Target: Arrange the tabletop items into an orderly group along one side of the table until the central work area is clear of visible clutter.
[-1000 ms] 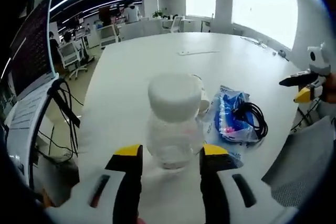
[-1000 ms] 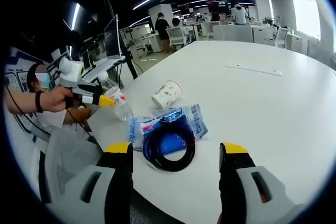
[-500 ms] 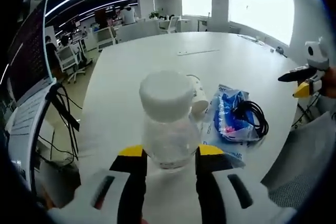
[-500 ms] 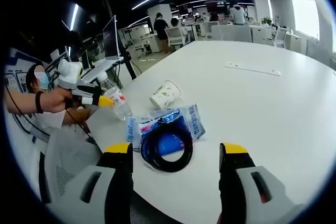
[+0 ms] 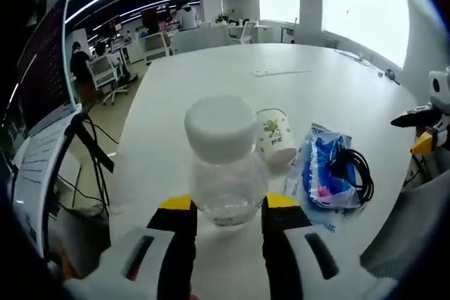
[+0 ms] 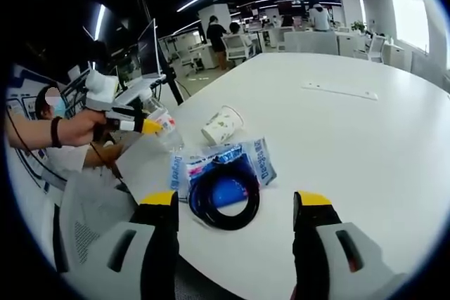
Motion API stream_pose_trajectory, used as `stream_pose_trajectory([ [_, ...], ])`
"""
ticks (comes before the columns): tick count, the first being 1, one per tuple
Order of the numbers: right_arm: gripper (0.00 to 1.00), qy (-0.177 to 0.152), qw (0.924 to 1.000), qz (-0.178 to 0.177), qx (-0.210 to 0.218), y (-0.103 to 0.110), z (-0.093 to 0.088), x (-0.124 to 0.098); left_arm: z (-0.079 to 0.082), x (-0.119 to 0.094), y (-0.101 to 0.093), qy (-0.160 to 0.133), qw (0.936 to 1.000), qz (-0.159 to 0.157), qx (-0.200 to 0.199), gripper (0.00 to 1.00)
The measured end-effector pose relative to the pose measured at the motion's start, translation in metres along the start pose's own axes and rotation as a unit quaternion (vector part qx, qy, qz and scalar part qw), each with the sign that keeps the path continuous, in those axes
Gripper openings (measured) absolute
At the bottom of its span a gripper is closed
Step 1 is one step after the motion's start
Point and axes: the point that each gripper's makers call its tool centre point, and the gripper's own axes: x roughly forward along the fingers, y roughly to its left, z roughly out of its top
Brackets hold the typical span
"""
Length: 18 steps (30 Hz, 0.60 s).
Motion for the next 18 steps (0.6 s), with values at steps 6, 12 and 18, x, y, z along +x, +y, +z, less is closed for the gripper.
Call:
stream_pose_trajectory([
  [6,0.65,-0.001,1.0,-0.004,0.009,-0.004,-0.003,-0.002,0.013,0.014,0.007,0.005,0.9997,0.016,-0.015,0.35],
  [12,0.65,-0.002,0.9998,-0.007,0.017,-0.007,-0.006,-0.003,0.025,0.027,0.012,0.004,0.9995,0.023,-0.021,0.35],
  [18,0.65,0.0,0.9997,-0.009,0.022,-0.007,-0.011,-0.005,0.038,0.04,0.021,0.004,0.9992,0.031,-0.026,0.35],
])
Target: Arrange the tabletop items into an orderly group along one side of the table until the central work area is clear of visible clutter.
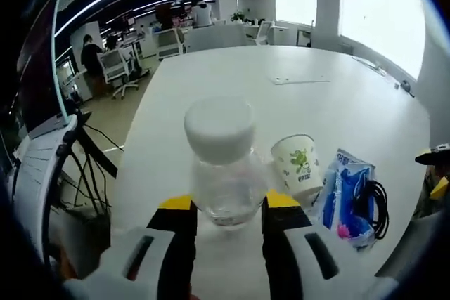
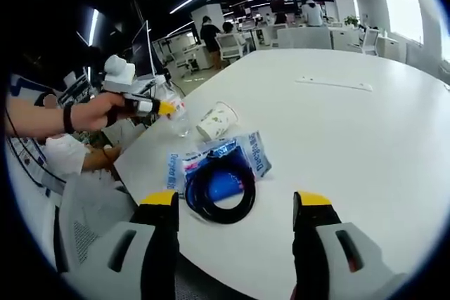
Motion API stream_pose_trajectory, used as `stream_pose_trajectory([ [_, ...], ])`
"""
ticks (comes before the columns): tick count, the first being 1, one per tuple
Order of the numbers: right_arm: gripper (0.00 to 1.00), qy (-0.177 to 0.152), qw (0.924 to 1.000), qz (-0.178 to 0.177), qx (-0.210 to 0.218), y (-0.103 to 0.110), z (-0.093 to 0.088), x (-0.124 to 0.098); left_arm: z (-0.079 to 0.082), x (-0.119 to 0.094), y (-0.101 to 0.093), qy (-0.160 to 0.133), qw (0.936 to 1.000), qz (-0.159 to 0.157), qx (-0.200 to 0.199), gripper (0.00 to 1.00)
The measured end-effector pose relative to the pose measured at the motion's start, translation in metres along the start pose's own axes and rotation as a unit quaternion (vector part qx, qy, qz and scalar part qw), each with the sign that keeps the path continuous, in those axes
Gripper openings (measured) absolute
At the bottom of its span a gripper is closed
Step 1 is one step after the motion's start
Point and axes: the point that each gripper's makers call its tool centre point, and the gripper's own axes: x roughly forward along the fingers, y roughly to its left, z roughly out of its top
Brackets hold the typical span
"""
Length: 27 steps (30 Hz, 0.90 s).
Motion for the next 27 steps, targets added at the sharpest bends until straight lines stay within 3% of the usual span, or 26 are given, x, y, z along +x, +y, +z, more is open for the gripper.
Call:
stream_pose_trajectory([
  [12,0.65,0.001,0.9999,-0.007,0.01,-0.006,-0.004,-0.005,0.017,0.015,0.006,-0.002,0.9999,0.01,-0.009,0.35],
  [27,0.65,0.001,1.0,-0.004,0.005,-0.005,0.002,0.0,0.021,0.015,0.005,0.003,0.9997,0.018,-0.018,0.35],
])
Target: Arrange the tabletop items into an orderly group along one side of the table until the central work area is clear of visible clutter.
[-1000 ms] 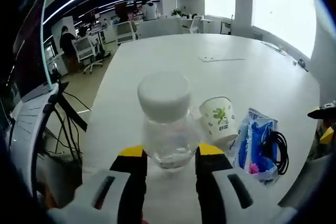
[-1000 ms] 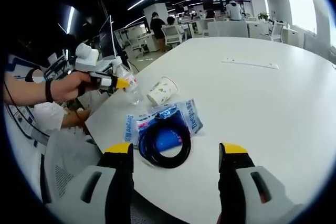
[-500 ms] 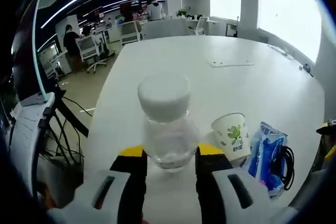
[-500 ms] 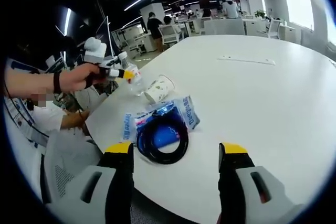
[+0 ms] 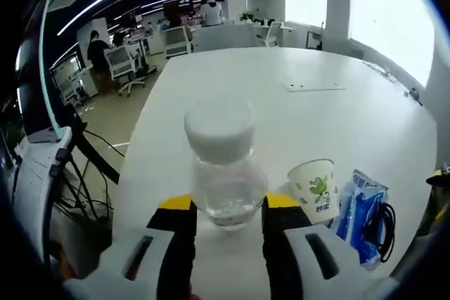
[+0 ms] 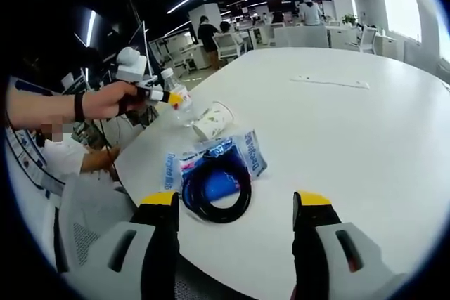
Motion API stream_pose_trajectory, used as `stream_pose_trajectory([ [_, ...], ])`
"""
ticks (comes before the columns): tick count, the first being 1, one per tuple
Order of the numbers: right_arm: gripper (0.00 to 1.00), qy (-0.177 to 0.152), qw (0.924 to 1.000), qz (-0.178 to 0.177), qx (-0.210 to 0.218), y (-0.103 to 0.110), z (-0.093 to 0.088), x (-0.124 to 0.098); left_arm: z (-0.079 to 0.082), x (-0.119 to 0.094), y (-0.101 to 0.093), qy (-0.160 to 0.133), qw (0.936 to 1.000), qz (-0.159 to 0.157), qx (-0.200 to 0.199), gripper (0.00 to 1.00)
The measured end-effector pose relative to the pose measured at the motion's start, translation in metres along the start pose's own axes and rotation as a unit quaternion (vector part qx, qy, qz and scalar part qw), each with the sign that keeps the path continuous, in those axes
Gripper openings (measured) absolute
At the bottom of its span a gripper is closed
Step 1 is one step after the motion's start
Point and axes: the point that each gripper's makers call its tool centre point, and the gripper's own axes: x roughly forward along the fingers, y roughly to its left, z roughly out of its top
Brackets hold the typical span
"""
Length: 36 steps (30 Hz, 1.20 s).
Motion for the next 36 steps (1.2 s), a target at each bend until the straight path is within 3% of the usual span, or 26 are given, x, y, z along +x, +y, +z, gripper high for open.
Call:
stream_pose_trajectory([
  [11,0.64,0.004,1.0,0.005,-0.001,0.002,-0.002,0.002,-0.003,-0.001,0.0,0.012,0.9999,-0.007,-0.007,0.36],
  [26,0.64,0.0,1.0,0.003,0.007,0.0,-0.006,0.001,-0.027,-0.022,0.005,0.015,0.9997,-0.004,-0.021,0.37],
  [36,0.64,-0.003,1.0,0.005,0.007,0.002,-0.006,0.001,-0.05,-0.032,-0.01,0.025,0.9993,-0.019,-0.018,0.37],
])
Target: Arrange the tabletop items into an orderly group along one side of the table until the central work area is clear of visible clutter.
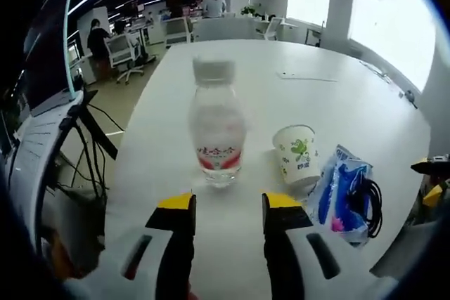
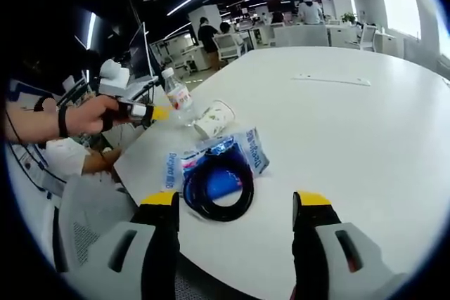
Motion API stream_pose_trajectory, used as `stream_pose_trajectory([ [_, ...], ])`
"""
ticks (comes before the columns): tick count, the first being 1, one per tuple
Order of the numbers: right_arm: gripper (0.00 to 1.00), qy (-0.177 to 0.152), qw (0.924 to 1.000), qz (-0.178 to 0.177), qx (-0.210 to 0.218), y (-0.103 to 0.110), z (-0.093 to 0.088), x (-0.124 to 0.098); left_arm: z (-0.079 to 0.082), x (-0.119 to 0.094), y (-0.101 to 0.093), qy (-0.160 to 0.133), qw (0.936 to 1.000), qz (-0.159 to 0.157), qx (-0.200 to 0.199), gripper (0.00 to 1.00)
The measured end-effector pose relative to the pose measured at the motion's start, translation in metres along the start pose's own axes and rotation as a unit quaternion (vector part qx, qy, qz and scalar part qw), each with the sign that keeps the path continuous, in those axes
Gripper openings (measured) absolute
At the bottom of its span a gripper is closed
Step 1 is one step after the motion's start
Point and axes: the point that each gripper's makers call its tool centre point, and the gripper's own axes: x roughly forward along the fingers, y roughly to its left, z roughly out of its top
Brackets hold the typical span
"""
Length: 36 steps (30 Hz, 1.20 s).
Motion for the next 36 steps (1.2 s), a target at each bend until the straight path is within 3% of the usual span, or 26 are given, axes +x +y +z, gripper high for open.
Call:
stream_pose_trajectory([
  [3,0.64,0.0,1.0,0.0,0.0,0.001,-0.001,-0.001,-0.004,-0.005,-0.011,0.002,0.9997,-0.016,-0.019,0.38],
  [10,0.64,0.0,1.0,0.001,0.001,0.002,-0.004,-0.005,-0.003,-0.006,-0.029,-0.002,0.9995,-0.03,-0.014,0.37],
  [22,0.65,0.001,1.0,-0.002,0.004,-0.002,-0.011,-0.013,0.014,0.01,-0.075,-0.005,0.9975,-0.07,-0.01,0.41],
  [32,0.65,-0.001,0.9999,-0.008,0.006,-0.009,-0.013,-0.018,0.02,0.023,-0.088,0.005,0.9964,-0.084,-0.003,0.42],
  [36,0.65,-0.001,0.9999,-0.01,0.007,-0.011,-0.014,-0.019,0.019,0.027,-0.095,0.009,0.9954,-0.095,-0.003,0.48],
])
